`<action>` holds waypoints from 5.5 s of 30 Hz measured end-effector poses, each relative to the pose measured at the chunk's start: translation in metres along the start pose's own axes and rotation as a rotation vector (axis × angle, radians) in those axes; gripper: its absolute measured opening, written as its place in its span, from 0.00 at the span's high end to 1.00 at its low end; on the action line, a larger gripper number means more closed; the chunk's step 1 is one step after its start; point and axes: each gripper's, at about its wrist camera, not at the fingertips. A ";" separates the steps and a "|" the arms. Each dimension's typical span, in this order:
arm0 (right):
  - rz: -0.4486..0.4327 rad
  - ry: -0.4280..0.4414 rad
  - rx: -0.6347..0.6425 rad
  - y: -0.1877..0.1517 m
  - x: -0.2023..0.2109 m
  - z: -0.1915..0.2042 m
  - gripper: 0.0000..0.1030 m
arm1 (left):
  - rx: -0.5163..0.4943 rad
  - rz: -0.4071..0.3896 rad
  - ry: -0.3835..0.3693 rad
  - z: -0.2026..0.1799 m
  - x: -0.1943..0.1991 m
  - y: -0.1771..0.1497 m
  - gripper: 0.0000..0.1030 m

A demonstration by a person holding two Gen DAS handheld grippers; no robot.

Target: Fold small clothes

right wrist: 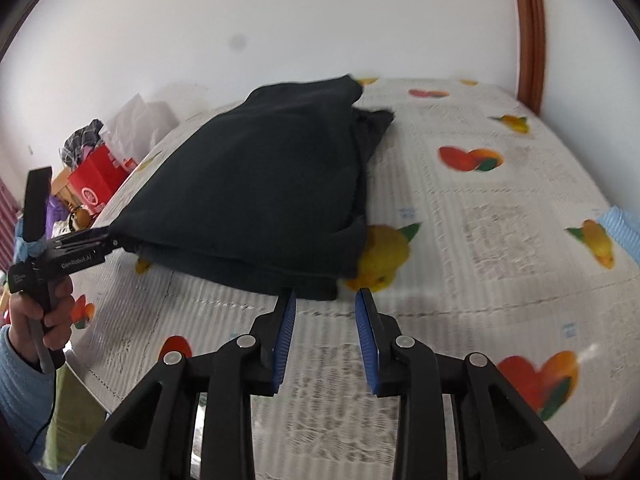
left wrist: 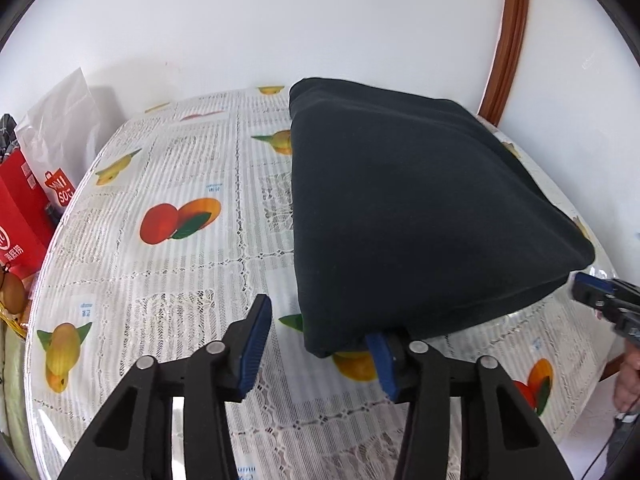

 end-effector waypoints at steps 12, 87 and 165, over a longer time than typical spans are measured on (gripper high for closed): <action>-0.108 -0.051 -0.074 0.022 -0.036 0.001 0.91 | -0.022 -0.021 0.013 0.002 0.006 0.005 0.91; -0.021 -0.076 -0.126 0.181 -0.183 -0.030 0.80 | 0.043 0.079 -0.152 0.040 -0.054 0.055 0.40; -0.005 -0.098 0.101 0.044 -0.092 0.014 0.79 | 0.078 0.103 -0.047 0.037 -0.039 0.022 0.89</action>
Point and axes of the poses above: each gripper's, at about its wrist camera, not at the fingertips, and x roughly against the way its jaws point, z to its left, y to its top, and after that the axes turned 12 degrees about -z, right-handed
